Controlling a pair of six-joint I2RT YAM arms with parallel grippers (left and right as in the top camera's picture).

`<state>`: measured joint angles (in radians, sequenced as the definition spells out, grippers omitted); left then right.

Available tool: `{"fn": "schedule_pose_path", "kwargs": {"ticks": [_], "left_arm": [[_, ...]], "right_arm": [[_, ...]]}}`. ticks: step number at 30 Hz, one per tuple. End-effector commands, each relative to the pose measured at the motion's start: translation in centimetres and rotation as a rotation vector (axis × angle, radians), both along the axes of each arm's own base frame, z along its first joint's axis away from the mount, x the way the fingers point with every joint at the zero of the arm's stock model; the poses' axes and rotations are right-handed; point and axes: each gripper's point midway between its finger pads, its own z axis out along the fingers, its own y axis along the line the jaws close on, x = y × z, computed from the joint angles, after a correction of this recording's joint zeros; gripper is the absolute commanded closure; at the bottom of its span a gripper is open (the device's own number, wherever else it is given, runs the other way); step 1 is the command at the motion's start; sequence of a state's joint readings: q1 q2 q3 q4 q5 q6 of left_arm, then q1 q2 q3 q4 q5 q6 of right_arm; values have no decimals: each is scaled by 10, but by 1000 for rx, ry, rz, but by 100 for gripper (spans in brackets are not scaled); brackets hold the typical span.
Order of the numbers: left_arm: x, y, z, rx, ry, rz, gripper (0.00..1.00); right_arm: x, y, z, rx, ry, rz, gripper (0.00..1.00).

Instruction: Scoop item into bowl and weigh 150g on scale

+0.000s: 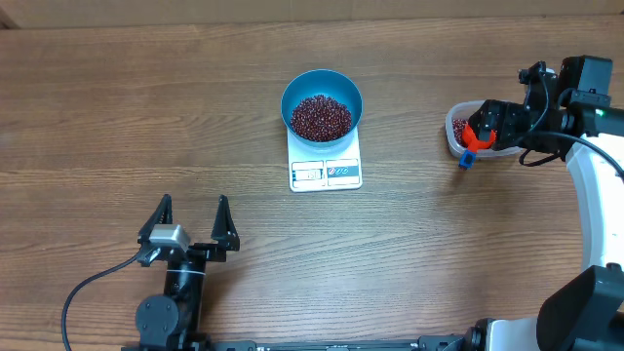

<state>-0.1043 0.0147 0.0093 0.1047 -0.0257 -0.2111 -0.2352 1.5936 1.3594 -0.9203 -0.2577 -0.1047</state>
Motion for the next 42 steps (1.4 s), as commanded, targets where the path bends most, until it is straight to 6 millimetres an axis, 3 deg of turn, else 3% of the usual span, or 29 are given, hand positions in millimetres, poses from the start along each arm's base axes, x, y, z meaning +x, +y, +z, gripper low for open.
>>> {"fn": "schedule_pose_path", "kwargs": {"ticks": [1,8,14,42], "left_arm": [[1,2,-14,4,52,4,0],[0,3,-45,82,173,1,0],[0,1,-45,182,162,-8,1],[1,7,-45,225,160,16,0]], "right_arm": [[3,-2,16,-14,-44,1,0],[3,-2,16,-14,-44,1,0],[3,-2,16,-14,-44,2,0],[3,-2,16,-14,-44,2,0]]}}
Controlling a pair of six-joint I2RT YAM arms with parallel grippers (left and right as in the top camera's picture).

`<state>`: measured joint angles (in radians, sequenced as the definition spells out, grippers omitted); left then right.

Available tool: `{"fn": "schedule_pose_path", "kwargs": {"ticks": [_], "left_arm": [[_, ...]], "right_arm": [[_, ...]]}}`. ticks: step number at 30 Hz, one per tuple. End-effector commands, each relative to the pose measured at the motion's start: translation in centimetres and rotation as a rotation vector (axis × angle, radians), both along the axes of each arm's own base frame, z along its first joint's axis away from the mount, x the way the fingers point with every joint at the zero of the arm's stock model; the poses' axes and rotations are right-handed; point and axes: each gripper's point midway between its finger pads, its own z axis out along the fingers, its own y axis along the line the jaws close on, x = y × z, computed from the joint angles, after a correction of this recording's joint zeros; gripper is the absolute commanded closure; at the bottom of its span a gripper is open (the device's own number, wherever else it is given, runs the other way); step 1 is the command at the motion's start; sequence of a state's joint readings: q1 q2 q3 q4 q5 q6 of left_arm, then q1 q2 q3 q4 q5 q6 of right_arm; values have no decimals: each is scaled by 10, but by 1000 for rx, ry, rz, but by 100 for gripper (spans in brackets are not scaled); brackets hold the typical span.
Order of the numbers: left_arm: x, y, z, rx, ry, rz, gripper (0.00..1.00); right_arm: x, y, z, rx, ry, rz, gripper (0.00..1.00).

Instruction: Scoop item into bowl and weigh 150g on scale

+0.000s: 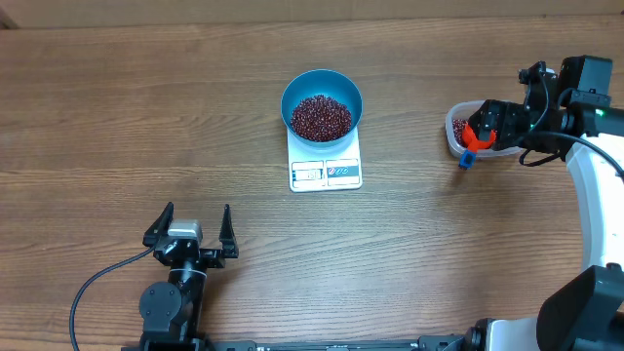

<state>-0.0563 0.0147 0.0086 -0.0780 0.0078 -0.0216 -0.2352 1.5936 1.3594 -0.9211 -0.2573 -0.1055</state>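
Note:
A blue bowl (322, 104) full of dark red beans sits on a small white scale (326, 170) at the table's middle back. A white container (458, 130) of the same beans stands at the right. Over it my right gripper (474, 136), with orange pads, is shut on the blue handle of a scoop (467, 159); the scoop's head is hidden by the gripper. My left gripper (191, 229) stands open near the front left edge, nothing between its fingers.
The wooden table (146, 117) carries nothing else. The right arm's white body (595, 185) and cables run along the right edge. A black cable (93, 288) trails from the left arm at the front left.
My left gripper has drawn back slightly toward the front edge, still open. The right gripper, scoop, bowl and scale are where they were.

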Motion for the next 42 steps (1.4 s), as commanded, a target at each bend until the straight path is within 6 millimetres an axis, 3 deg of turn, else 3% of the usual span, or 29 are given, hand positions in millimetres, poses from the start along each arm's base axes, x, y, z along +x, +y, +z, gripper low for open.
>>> {"fn": "schedule_pose_path", "kwargs": {"ticks": [1,15,42], "left_arm": [[0,1,1,21,-9,-2,0],[0,13,1,21,-8,46,0],[0,12,0,21,-8,45,0]], "right_arm": [[3,-2,16,-14,-45,1,0],[3,-2,16,-14,-45,1,0],[3,-2,16,-14,-45,1,0]]}}
